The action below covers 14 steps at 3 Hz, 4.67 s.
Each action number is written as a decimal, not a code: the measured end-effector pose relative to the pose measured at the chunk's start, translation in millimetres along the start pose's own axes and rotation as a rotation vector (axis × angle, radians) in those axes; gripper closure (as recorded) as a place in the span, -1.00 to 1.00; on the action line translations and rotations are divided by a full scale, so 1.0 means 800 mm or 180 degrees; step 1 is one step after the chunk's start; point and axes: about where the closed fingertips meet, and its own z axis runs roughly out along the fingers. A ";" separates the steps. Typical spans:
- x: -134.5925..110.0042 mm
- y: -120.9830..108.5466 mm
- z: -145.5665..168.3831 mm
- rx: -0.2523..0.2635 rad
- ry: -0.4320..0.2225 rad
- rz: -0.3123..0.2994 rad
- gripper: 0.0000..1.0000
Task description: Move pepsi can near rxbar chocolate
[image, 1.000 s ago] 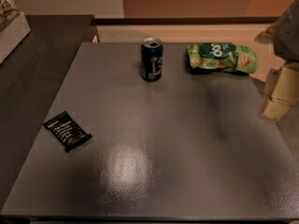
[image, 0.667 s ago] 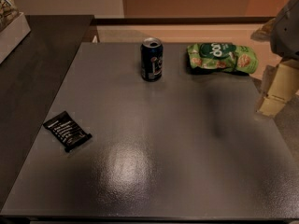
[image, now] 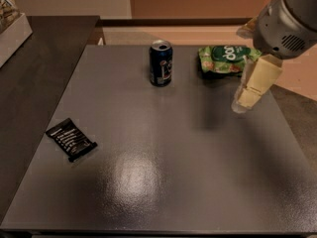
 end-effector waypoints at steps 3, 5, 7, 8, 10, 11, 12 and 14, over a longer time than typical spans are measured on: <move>-0.090 -0.084 0.097 -0.0026 -0.0714 0.0115 -1.00; -0.131 -0.126 0.156 -0.0079 -0.0957 0.0207 -1.00; -0.151 -0.143 0.195 -0.0205 -0.1020 0.0303 -1.00; -0.159 -0.145 0.205 -0.0262 -0.1018 0.0318 -1.00; -0.166 -0.139 0.213 -0.0379 -0.1035 0.0315 -0.16; -0.166 -0.132 0.206 -0.0406 -0.1054 0.0263 0.26; -0.173 -0.113 0.186 -0.0456 -0.1136 0.0096 0.73; -0.216 -0.049 0.159 -0.0744 -0.1341 -0.0473 1.00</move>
Offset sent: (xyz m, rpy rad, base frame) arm 0.1101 0.0782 -0.0264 0.2595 -0.0597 0.0279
